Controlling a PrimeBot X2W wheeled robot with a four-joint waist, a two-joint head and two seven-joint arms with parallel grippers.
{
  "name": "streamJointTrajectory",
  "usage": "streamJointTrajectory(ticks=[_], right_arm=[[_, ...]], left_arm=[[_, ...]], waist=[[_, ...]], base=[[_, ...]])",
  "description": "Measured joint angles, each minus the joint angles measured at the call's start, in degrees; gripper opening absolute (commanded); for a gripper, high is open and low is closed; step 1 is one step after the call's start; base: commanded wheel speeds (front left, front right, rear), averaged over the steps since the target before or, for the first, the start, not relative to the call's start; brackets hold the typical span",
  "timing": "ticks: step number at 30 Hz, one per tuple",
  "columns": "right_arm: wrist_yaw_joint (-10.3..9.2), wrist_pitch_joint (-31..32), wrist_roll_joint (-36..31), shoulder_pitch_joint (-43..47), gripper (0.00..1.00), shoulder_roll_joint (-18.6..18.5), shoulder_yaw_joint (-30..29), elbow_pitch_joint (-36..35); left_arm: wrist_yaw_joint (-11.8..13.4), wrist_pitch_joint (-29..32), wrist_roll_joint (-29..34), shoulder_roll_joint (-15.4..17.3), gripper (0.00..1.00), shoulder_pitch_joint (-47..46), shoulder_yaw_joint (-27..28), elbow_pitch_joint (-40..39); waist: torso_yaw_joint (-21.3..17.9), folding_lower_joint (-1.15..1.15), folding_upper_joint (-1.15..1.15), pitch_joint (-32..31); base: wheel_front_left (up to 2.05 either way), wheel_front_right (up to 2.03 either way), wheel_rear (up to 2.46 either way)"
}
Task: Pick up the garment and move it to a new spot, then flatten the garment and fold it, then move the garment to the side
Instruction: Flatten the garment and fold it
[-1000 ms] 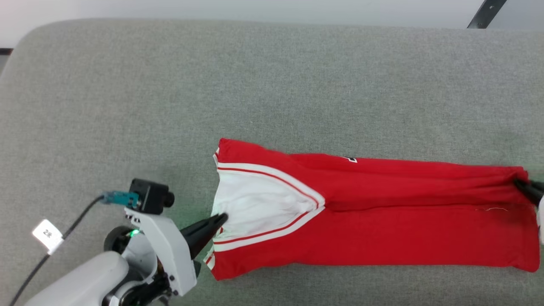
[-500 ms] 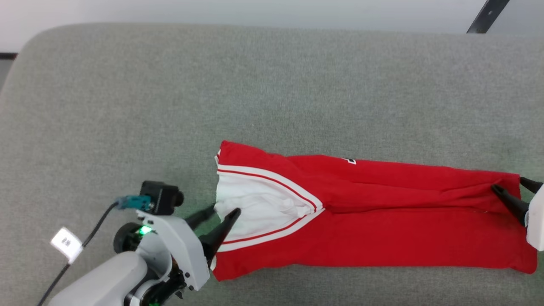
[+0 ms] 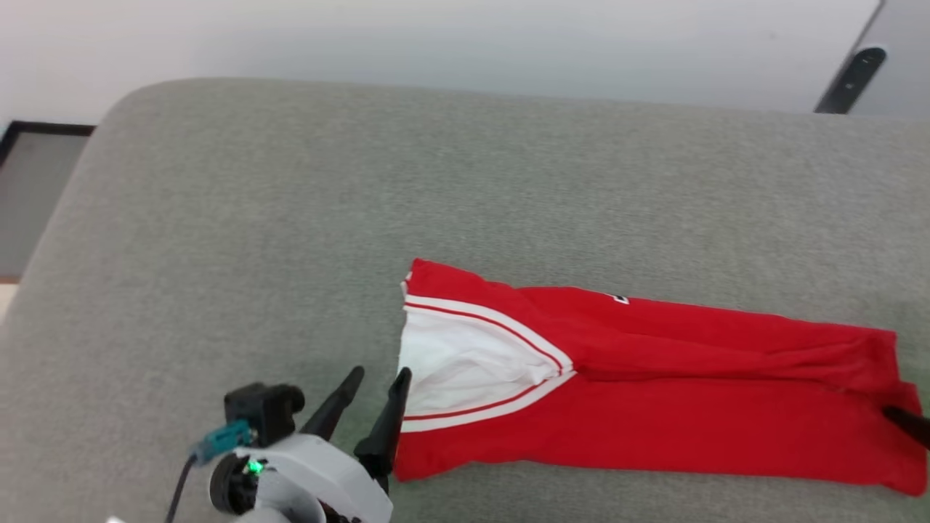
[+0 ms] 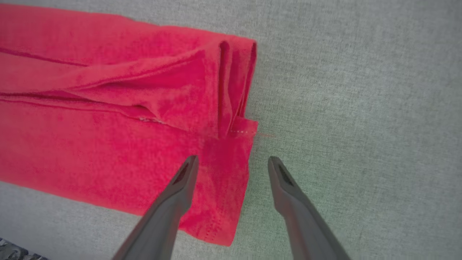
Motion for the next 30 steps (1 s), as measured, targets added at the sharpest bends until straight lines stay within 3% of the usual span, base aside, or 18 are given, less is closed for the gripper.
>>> streamJointTrajectory(ticks=[5, 12, 21, 22, 23, 24, 30], right_arm=[[0.00, 2.2, -0.2, 1.7, 1.00, 0.1, -3.5, 1.0], [0.00, 5.6, -2.9, 1.9, 1.00, 1.5, -6.6, 3.5], [-0.02, 9.2, -7.1, 1.0, 1.00, 2.7, -7.3, 5.2], [-0.02, 9.8, -7.2, 0.9, 0.41, 2.9, -7.4, 5.3], [-0.02, 10.3, -7.4, 0.7, 0.16, 2.9, -7.6, 5.4], [-0.02, 10.5, -7.6, 0.7, 0.00, 3.0, -7.7, 5.3], [0.01, 10.1, -7.8, 0.3, 0.00, 4.2, -9.3, 5.4]], left_arm=[[1.3, -0.2, 8.2, -4.9, 1.00, 6.5, 8.1, -0.9], [0.9, -0.3, 21.7, -10.8, 1.00, 12.4, 16.0, 2.1], [-3.3, -0.3, 33.9, -17.2, 1.00, 14.9, 24.3, 2.6], [-3.9, -0.3, 34.7, -17.9, 1.00, 14.9, 25.1, 2.7], [-4.6, -0.3, 35.9, -18.5, 1.00, 15.0, 26.0, 2.7], [-5.2, -0.3, 37.1, -19.2, 1.00, 15.0, 26.8, 2.7], [-9.2, -0.3, 42.9, -23.3, 1.00, 15.7, 31.3, 3.3]], waist=[[2.5, 0.00, 0.00, -0.2], [6.1, 0.00, 0.00, 0.0], [8.7, 0.00, 0.00, 1.0], [8.8, 0.00, 0.00, 1.2], [8.9, 0.00, 0.00, 1.4], [9.0, 0.00, 0.00, 1.6], [9.2, 0.00, 0.00, 2.4]], base=[[0.00, 0.00, 0.00], [0.00, 0.00, 0.00], [0.00, 0.00, 0.00], [0.00, 0.00, 0.00], [0.00, 0.00, 0.00], [0.00, 0.00, 0.00], [0.00, 0.00, 0.00]])
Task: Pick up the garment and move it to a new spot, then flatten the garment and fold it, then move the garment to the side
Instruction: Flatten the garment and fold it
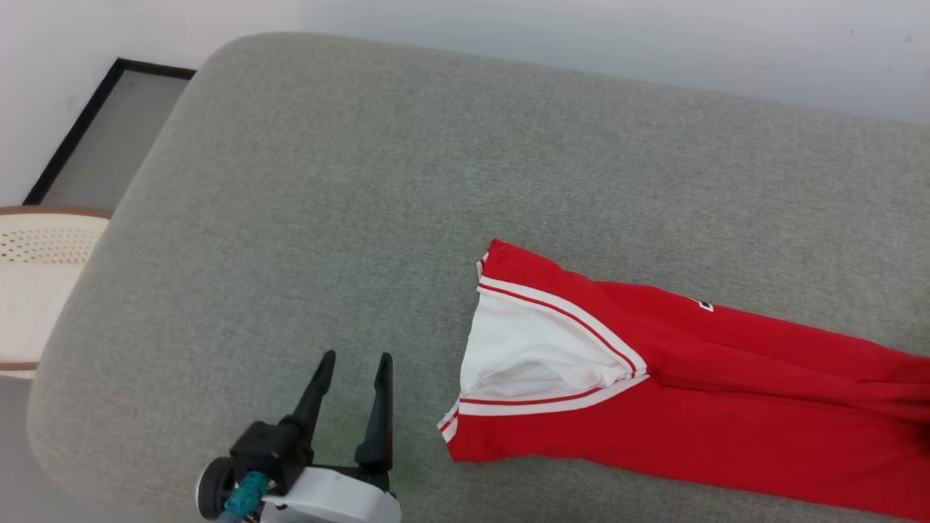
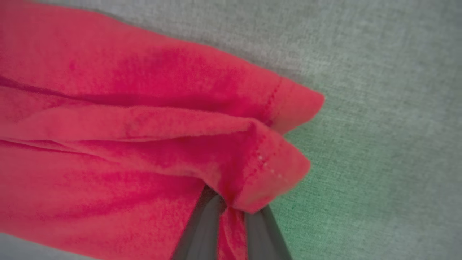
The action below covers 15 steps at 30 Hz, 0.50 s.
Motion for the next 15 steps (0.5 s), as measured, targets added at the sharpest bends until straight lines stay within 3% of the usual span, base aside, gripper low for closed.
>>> streamJointTrajectory(ticks=[10, 15], right_arm=[[0.01, -6.8, -1.3, -2.0, 0.00, 2.9, -2.7, 1.5], [0.00, -10.3, -1.9, -2.5, 0.00, 2.0, -5.8, 4.2]], left_arm=[[-5.3, 0.0, 4.7, -3.5, 1.00, 0.9, 6.6, 2.4], [-7.0, 0.0, 6.4, -4.2, 1.00, 1.4, 8.8, 3.7]], waist=[[-2.9, 0.00, 0.00, -0.6], [-5.4, 0.00, 0.00, -0.9]], base=[[0.00, 0.00, 0.00], [0.00, 0.00, 0.00]])
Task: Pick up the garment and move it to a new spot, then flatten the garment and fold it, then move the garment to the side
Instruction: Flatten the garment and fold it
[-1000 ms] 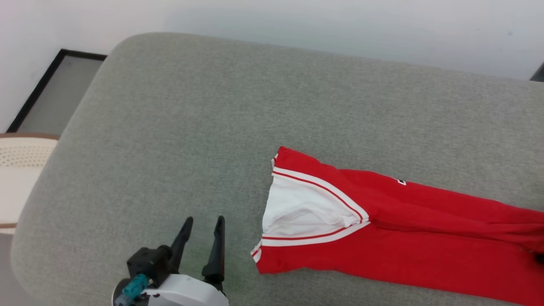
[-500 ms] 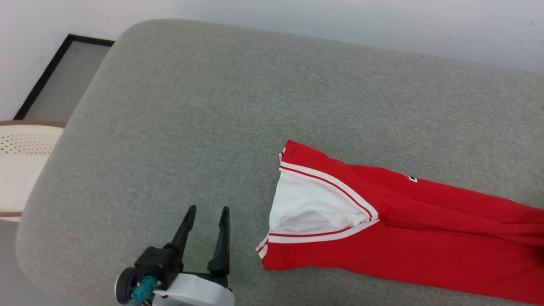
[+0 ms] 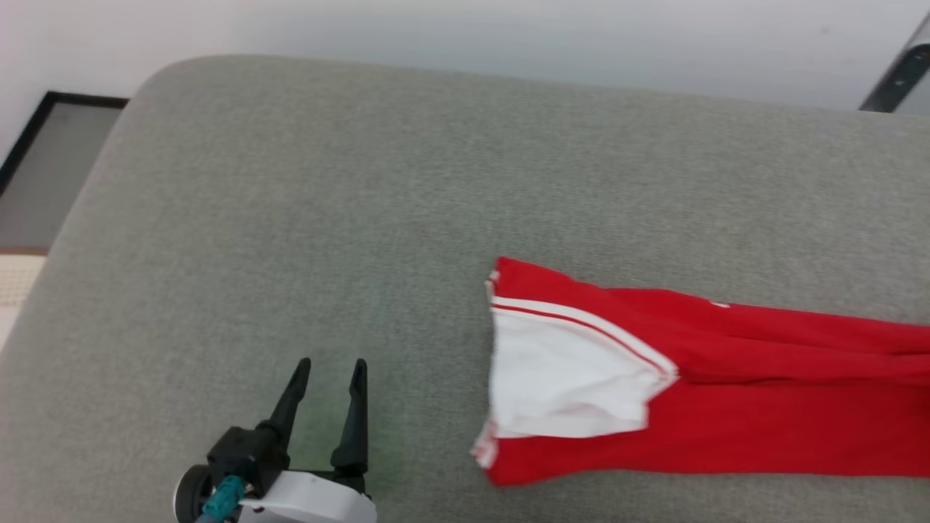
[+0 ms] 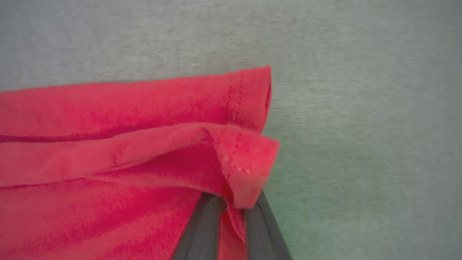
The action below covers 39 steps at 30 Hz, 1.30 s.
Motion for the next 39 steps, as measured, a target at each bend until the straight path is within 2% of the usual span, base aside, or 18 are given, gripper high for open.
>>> streamJointTrajectory(ticks=[7, 13, 16, 22, 28, 33, 39], right_arm=[[0.00, -5.8, -3.0, 0.8, 0.00, -4.3, -6.2, 5.1], [0.00, -7.7, -4.2, 1.2, 0.00, -3.6, -6.9, 2.6], [-0.01, -8.1, -4.5, 1.3, 0.00, -3.1, -4.7, -2.6], [-0.02, -4.4, -3.0, 3.4, 0.00, -1.0, 2.7, -17.8], [-0.02, -0.2, -0.1, 3.3, 0.00, 3.2, 10.0, -29.5], [-0.02, 1.4, 0.3, 0.8, 0.00, 7.9, 17.1, -31.6], [-0.02, -0.3, 0.1, -3.0, 0.00, 11.6, 23.5, -25.7]], left_arm=[[-1.6, 0.0, 1.6, -1.2, 1.00, 0.0, 1.9, 0.0], [-2.5, 0.0, 2.2, -1.6, 1.00, 1.1, 3.4, 1.5], [-3.0, 0.0, 2.3, -1.9, 1.00, 1.2, 3.6, 2.3], [-3.5, 0.0, 2.2, -2.3, 1.00, 2.7, 3.9, 3.5], [-4.0, 0.0, 1.5, -2.6, 1.00, 3.4, 3.5, 4.0], [-3.9, 0.0, 0.8, -2.7, 1.00, 3.1, 2.8, 3.8], [-3.3, 0.0, -0.9, -2.8, 1.00, 1.8, 1.1, 3.6]], waist=[[-3.3, 0.00, 0.00, -0.1], [-5.0, 0.00, 0.00, -1.2], [-5.5, 0.00, 0.00, -2.3], [-5.9, 0.00, 0.00, -5.0], [-4.9, 0.00, 0.00, -7.0], [-2.6, 0.00, 0.00, -7.2], [0.3, 0.00, 0.00, -6.4]], base=[[0.00, 0.00, 0.00], [0.00, 0.00, 0.00], [0.00, 0.00, 0.00], [0.00, 0.00, 0.00], [0.00, 0.00, 0.00], [0.00, 0.00, 0.00], [0.00, 0.00, 0.00]])
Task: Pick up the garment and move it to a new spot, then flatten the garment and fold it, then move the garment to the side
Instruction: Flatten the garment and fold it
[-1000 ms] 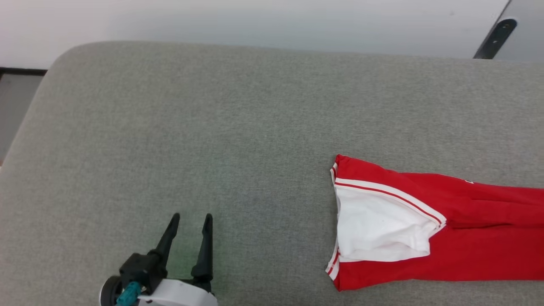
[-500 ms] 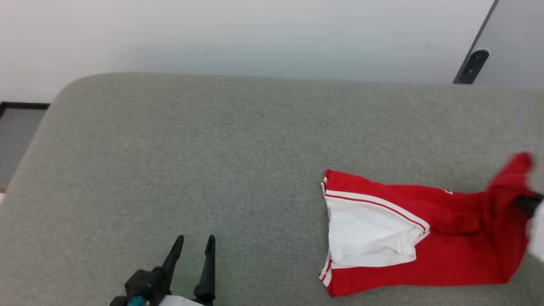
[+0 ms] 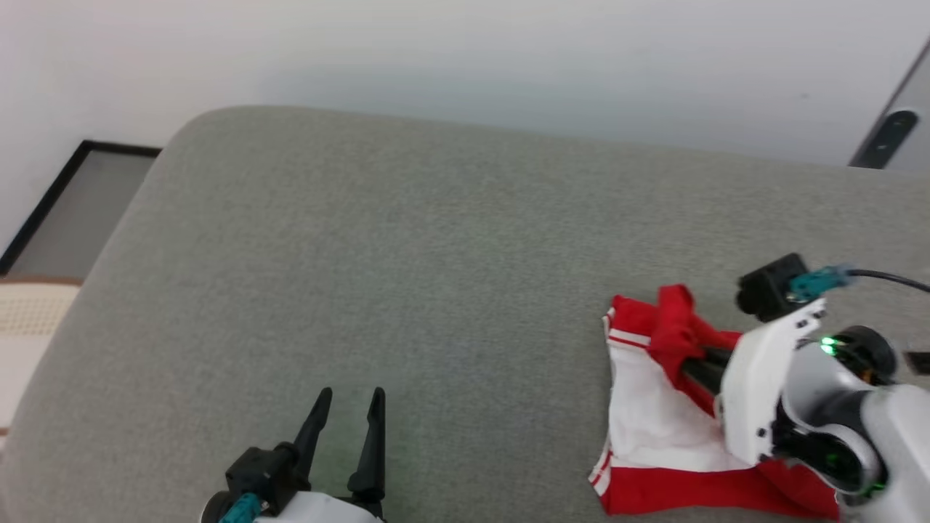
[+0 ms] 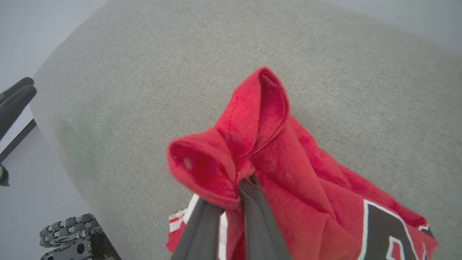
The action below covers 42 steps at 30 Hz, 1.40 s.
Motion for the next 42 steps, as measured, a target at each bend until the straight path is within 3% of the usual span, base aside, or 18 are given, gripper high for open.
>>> streamJointTrajectory(ticks=[4, 5, 6, 8, 9, 22, 36, 42], right_arm=[[0.00, -2.3, -0.2, -2.7, 0.00, 1.7, 3.2, 5.2], [0.00, -3.1, -0.6, -3.0, 0.11, 1.8, 4.0, 6.4], [0.00, -3.8, -0.6, -3.3, 0.22, 2.0, 4.8, 7.6], [0.00, -5.0, -0.5, -3.9, 0.57, 2.6, 6.1, 9.6], [0.00, -5.7, -0.5, -4.2, 0.98, 2.9, 6.7, 10.6], [0.00, -13.1, 2.1, -6.1, 1.00, 2.9, 8.0, 14.2], [0.00, -28.8, 1.4, 4.4, 1.00, -3.4, -3.3, 13.6], [0.00, -35.0, -0.1, 8.7, 1.00, -4.0, -6.5, 12.5]], left_arm=[[0.6, 0.0, -0.7, 0.0, 1.00, -0.6, -1.1, 0.0], [0.6, 0.0, -0.9, 0.0, 1.00, -0.8, -1.4, 0.0], [0.9, 0.0, -1.0, 0.0, 1.00, -1.0, -1.7, 0.0], [1.2, 0.0, -1.5, 0.0, 1.00, -1.0, -1.9, 0.1], [1.2, 0.0, -1.5, 0.0, 1.00, -1.0, -2.0, 0.1], [0.9, 0.0, -1.2, 0.0, 1.00, -0.8, -0.8, 0.9], [-1.3, 0.0, 0.6, 0.0, 1.00, -1.3, 1.1, 3.3], [-1.7, 0.0, 1.4, 0.1, 1.00, -1.3, 2.1, 3.9]], waist=[[1.5, 0.00, 0.00, 1.0], [1.9, 0.00, 0.00, 1.2], [2.2, 0.00, 0.00, 1.4], [2.6, 0.00, 0.00, 1.8], [2.8, 0.00, 0.00, 1.9], [0.0, 0.00, 0.00, -0.5], [-7.9, 0.00, 0.00, -4.7], [-10.2, 0.00, 0.00, -5.4]], base=[[0.00, 0.00, 0.00], [0.00, 0.00, 0.00], [0.00, 0.00, 0.00], [0.00, 0.00, 0.00], [0.00, 0.00, 0.00], [0.00, 0.00, 0.00], [0.00, 0.00, 0.00], [0.00, 0.00, 0.00]])
